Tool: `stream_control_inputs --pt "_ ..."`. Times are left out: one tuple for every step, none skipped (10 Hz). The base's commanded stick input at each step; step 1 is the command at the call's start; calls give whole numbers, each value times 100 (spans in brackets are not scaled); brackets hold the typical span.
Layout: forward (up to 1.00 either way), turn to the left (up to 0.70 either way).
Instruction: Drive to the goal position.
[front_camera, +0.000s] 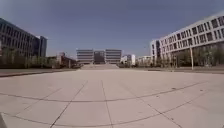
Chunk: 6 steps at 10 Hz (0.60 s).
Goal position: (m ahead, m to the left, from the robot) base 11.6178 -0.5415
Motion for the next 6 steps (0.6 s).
stream_control_inputs --pt "4 0" --pt "4 0" --pt "4 0" --pt "4 0" --pt "4 0" --pt "4 0"
